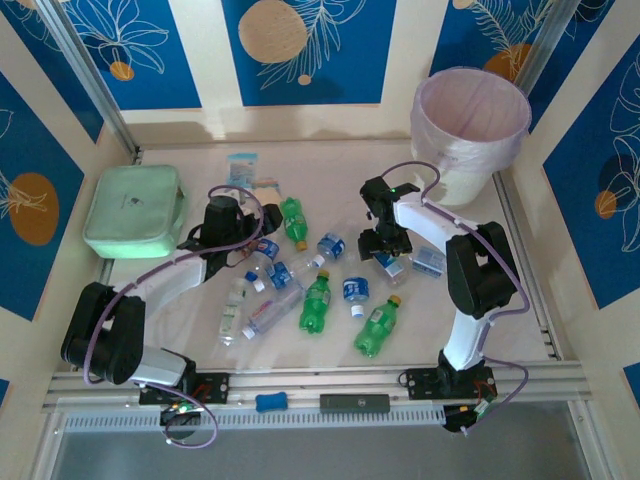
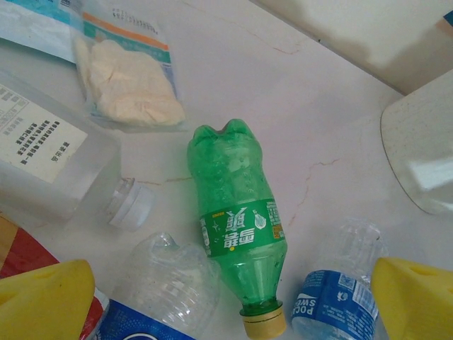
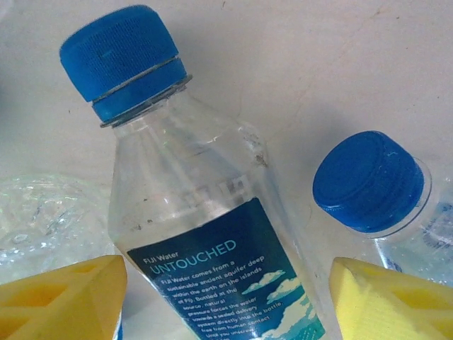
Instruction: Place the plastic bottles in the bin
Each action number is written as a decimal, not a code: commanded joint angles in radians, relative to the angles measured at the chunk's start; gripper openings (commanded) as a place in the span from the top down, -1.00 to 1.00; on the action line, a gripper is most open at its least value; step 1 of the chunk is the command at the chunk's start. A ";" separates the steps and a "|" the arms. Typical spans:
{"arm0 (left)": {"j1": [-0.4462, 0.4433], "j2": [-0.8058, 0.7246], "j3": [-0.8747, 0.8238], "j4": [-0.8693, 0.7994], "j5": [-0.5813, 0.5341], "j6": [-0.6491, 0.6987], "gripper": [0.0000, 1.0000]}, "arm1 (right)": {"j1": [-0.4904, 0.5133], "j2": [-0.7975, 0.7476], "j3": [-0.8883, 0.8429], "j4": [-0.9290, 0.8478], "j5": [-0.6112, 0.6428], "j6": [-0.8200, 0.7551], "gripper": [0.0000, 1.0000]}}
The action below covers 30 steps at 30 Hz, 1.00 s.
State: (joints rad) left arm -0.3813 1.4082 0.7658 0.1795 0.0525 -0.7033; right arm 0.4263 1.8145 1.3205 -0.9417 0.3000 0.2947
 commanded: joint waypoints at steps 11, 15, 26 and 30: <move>0.011 -0.029 0.010 0.006 0.019 -0.016 -0.99 | 0.004 0.051 -0.016 0.044 -0.028 -0.006 -0.44; 0.012 -0.034 0.007 0.002 0.017 -0.016 -0.99 | 0.004 0.070 -0.014 0.054 -0.033 -0.004 -0.40; 0.012 -0.038 0.001 -0.003 0.010 -0.015 -0.99 | 0.007 0.069 -0.018 0.061 -0.021 -0.014 -0.09; 0.012 -0.041 0.001 -0.002 0.009 -0.015 -0.99 | 0.007 0.033 -0.014 0.065 -0.033 -0.019 -0.01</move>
State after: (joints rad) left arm -0.3805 1.3922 0.7658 0.1783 0.0624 -0.7097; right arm 0.4263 1.8858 1.3125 -0.8787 0.2882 0.2836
